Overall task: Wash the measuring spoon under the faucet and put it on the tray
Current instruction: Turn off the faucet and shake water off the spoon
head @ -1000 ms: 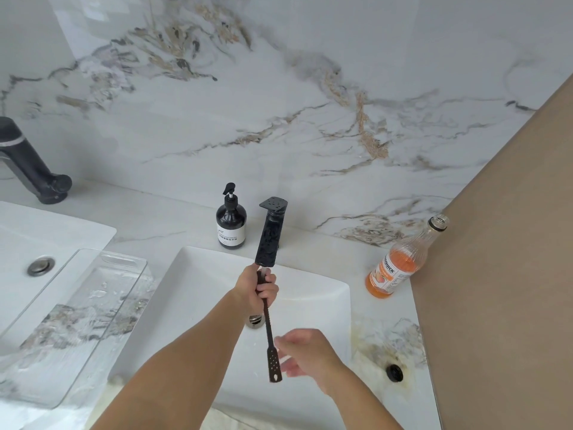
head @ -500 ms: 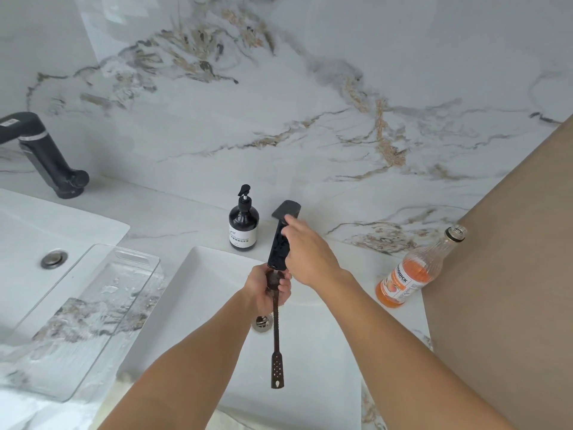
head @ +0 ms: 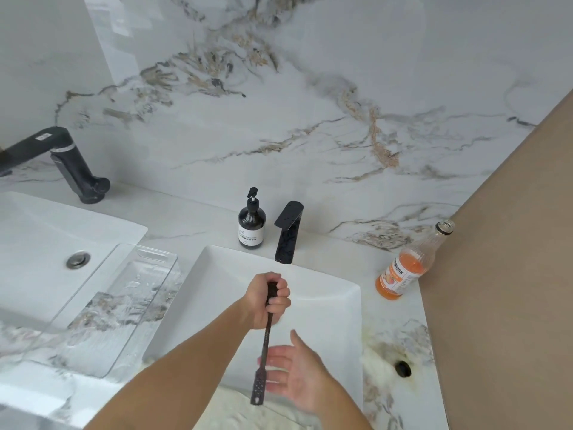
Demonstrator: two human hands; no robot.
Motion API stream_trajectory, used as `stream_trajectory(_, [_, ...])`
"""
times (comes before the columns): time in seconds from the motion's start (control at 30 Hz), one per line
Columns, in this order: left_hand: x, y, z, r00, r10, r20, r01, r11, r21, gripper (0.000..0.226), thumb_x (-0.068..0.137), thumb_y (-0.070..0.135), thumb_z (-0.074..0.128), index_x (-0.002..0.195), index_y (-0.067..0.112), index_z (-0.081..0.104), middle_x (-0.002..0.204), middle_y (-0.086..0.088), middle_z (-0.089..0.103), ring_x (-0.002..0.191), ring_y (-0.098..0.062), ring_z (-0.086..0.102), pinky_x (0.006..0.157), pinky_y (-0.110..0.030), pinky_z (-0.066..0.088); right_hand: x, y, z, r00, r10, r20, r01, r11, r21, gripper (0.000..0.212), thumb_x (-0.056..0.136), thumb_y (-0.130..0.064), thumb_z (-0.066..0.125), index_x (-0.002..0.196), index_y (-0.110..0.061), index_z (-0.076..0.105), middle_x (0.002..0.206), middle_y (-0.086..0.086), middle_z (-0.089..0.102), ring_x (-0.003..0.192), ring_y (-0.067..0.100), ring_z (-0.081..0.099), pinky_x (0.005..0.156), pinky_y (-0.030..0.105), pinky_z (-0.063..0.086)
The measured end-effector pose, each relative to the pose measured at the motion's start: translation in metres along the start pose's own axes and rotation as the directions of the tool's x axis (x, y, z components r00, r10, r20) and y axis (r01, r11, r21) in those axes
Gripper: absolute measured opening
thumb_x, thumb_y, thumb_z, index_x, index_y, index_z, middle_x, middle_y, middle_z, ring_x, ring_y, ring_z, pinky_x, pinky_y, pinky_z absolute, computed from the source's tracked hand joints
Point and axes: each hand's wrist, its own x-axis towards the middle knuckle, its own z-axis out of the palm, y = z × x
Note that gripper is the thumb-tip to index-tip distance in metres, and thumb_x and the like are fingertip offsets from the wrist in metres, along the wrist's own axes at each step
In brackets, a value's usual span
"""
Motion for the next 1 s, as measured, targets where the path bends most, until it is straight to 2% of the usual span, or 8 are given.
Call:
stream_trajectory(0.13, [-0.036, 0.017, 0.045, 0.986, 0.104, 0.13, -0.124, 0.98, 0.158, 0.039, 0.092, 0.025, 0.043, 0.055, 0.015, 0.039, 0.05, 0.0, 0.034, 0.033, -0.008, 0.023, 0.03, -0.013, 0.011, -0.011, -0.009, 0.018, 0.989, -0.115, 0.093, 0.098, 0.981, 0.165, 0.064, 0.097, -0.057, 0.037, 0.084, -0.002, 0.067, 0.073, 0.015, 0.068, 0.059, 0.026, 0.063, 0.057, 0.032, 0.051])
stream_trajectory(0.33, [-0.096, 0.054, 0.125, 0.89, 0.296, 0.348, -0.425, 0.815, 0.394, 0.042, 0.091, 0.029, 0.042, 0.053, 0.012, 0.041, 0.049, -0.006, 0.039, 0.035, -0.015, 0.029, 0.037, -0.018, 0.024, -0.049, -0.089, 0.057, 0.895, -0.352, 0.272, 0.308, 0.932, 0.192, 0.059, 0.093, -0.058, 0.042, 0.063, -0.009, 0.054, 0.058, 0.012, 0.05, 0.056, 0.027, 0.051, 0.059, 0.034, 0.045])
stream_trajectory(0.47, [-0.127, 0.07, 0.168, 0.793, 0.393, 0.466, -0.587, 0.697, 0.411, 0.043, 0.089, 0.03, 0.043, 0.052, 0.01, 0.043, 0.048, -0.009, 0.043, 0.038, -0.019, 0.037, 0.042, -0.025, 0.028, -0.079, -0.134, 0.075, 0.809, -0.432, 0.398, 0.422, 0.899, 0.117, 0.059, 0.092, -0.057, 0.036, 0.053, -0.012, 0.042, 0.045, 0.005, 0.034, 0.046, 0.021, 0.031, 0.055, 0.032, 0.035])
stream_trajectory(0.53, [-0.141, 0.082, 0.188, 0.744, 0.41, 0.528, -0.65, 0.63, 0.426, 0.044, 0.09, 0.03, 0.043, 0.051, 0.009, 0.044, 0.047, -0.01, 0.045, 0.041, -0.021, 0.04, 0.045, -0.026, 0.033, -0.094, -0.154, 0.083, 0.754, -0.464, 0.466, 0.482, 0.872, 0.087, 0.06, 0.092, -0.053, 0.034, 0.049, -0.012, 0.037, 0.039, 0.003, 0.029, 0.043, 0.019, 0.022, 0.054, 0.033, 0.022])
stream_trajectory(0.67, [-0.165, 0.098, 0.216, 0.663, 0.427, 0.614, -0.726, 0.566, 0.391, 0.045, 0.09, 0.029, 0.043, 0.05, 0.008, 0.048, 0.047, -0.011, 0.05, 0.046, -0.025, 0.045, 0.049, -0.026, 0.041, -0.12, -0.181, 0.09, 0.65, -0.534, 0.541, 0.563, 0.816, 0.129, 0.064, 0.095, -0.051, 0.03, 0.045, -0.01, 0.034, 0.034, 0.003, 0.025, 0.043, 0.02, 0.011, 0.055, 0.036, 0.01])
stream_trajectory(0.73, [-0.175, 0.103, 0.229, 0.627, 0.444, 0.64, -0.743, 0.587, 0.321, 0.045, 0.09, 0.028, 0.043, 0.05, 0.008, 0.049, 0.048, -0.012, 0.051, 0.047, -0.025, 0.046, 0.05, -0.027, 0.043, -0.124, -0.182, 0.089, 0.642, -0.572, 0.51, 0.621, 0.778, 0.091, 0.071, 0.096, -0.06, 0.027, 0.045, -0.01, 0.031, 0.035, 0.002, 0.023, 0.043, 0.02, 0.01, 0.049, 0.033, 0.013])
stream_trajectory(0.83, [-0.183, 0.115, 0.242, 0.585, 0.477, 0.656, -0.744, 0.639, 0.198, 0.047, 0.09, 0.027, 0.043, 0.049, 0.007, 0.049, 0.047, -0.012, 0.05, 0.045, -0.024, 0.045, 0.049, -0.027, 0.042, -0.123, -0.167, 0.085, 0.693, -0.568, 0.443, 0.658, 0.749, -0.069, 0.071, 0.093, -0.069, 0.026, 0.05, -0.012, 0.021, 0.041, 0.002, 0.012, 0.047, 0.018, 0.007, 0.049, 0.031, 0.012])
stream_trajectory(1.0, [-0.167, 0.092, 0.232, 0.632, 0.46, 0.624, -0.746, 0.579, 0.329, 0.047, 0.091, 0.027, 0.043, 0.049, 0.007, 0.049, 0.046, -0.012, 0.051, 0.043, -0.022, 0.04, 0.048, -0.027, 0.037, -0.135, -0.174, 0.079, 0.674, -0.592, 0.441, 0.662, 0.75, -0.005, 0.058, 0.098, -0.049, 0.025, 0.05, -0.016, 0.016, 0.043, 0.001, 0.01, 0.046, 0.018, 0.006, 0.047, 0.03, 0.011])
